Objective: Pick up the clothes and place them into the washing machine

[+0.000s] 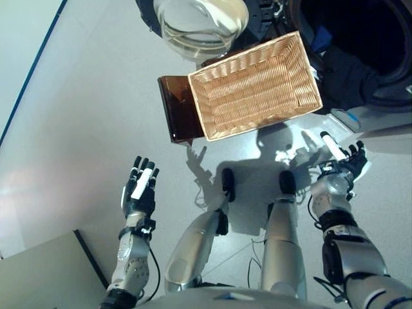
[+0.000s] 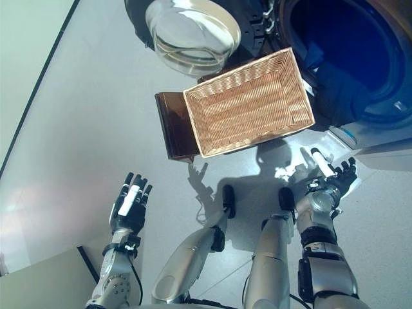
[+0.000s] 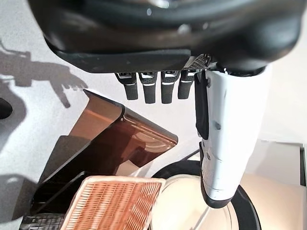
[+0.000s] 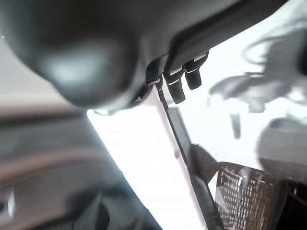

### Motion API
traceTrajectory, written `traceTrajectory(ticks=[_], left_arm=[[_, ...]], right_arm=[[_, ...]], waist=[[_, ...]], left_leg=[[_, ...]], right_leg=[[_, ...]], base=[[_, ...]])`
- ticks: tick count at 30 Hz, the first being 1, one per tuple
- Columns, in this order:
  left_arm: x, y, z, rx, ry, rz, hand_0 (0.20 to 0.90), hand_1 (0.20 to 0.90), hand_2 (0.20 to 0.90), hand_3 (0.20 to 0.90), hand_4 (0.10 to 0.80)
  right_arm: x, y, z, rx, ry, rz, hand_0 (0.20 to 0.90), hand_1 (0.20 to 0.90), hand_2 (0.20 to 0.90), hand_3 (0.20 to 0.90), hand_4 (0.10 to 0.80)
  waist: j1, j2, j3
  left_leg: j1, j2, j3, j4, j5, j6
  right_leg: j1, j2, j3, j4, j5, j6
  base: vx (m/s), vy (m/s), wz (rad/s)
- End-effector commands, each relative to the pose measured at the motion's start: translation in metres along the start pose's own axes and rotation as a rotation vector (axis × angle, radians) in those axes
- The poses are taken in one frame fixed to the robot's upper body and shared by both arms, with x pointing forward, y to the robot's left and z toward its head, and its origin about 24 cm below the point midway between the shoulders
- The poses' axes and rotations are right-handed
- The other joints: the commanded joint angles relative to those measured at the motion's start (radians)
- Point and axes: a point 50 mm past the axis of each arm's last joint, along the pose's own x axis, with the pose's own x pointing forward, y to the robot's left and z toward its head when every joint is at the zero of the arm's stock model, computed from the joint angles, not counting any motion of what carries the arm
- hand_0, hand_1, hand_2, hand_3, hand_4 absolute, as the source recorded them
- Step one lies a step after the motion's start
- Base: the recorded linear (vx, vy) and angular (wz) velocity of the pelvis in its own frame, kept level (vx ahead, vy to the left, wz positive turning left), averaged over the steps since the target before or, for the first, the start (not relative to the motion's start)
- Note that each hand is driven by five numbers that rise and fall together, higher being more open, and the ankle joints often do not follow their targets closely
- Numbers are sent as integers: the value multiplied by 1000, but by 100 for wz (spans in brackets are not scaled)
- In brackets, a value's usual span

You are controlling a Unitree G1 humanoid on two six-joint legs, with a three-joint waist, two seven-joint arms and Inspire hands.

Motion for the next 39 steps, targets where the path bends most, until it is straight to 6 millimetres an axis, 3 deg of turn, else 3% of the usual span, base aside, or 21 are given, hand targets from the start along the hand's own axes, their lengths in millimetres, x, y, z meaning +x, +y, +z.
traceTrajectory(ticks=[1, 5, 14, 19, 27, 32, 39], left_arm=[[-7, 8, 17, -43, -92, 8, 900, 900, 900, 900, 800], [-7, 5, 15, -66, -86, -10, 900, 900, 900, 900, 800], [-9, -14, 10, -109, -46, -108, 900, 900, 900, 900, 800], [-10, -23, 7, -109, -21, -172, 900, 900, 900, 900, 800], [-12, -34, 1, -119, 15, -229, 900, 900, 900, 900, 800], [-10, -37, 3, -113, 12, -244, 900, 900, 900, 900, 800], [-6, -36, 5, -102, -2, -234, 900, 900, 900, 900, 800]], right_arm=[[12, -1, 48, 221, -161, 42, 900, 900, 900, 900, 800], [15, 2, 60, 274, -180, 62, 900, 900, 900, 900, 800], [29, 13, 114, 377, -241, 97, 900, 900, 900, 900, 800], [38, 13, 167, 360, -299, 78, 900, 900, 900, 900, 800], [40, 5, 218, 313, -368, 55, 900, 900, 900, 900, 800], [38, 6, 227, 297, -383, 57, 900, 900, 900, 900, 800], [36, 21, 224, 265, -381, 107, 900, 900, 900, 900, 800]], waist=[[17, 64, -72], [19, 72, -68], [31, 105, -38], [47, 132, -29], [57, 154, -8], [55, 151, -5], [54, 137, -22]], left_leg=[[-54, -42, 31, 80, -67, -70], [-56, -41, 34, 80, -64, -72], [-59, -37, 34, 60, -41, -82], [-63, -37, 36, 49, -31, -85], [-76, -36, 40, 42, -21, -86], [-82, -35, 40, 44, -18, -87], [-80, -37, 38, 43, -18, -87]], right_leg=[[60, 19, -35, -81, -28, -69], [55, 19, -34, -75, -31, -70], [34, 23, -34, -46, -45, -74], [10, 20, -35, -22, -55, -74], [-31, 20, -32, 19, -65, -75], [-40, 21, -35, 31, -67, -76], [-39, 26, -38, 35, -62, -78]], base=[[0, 0, 0], [1, -20, 0], [-3, -64, 2], [-7, -43, 3], [-9, -19, 1], [0, 0, 0], [0, 0, 0]])
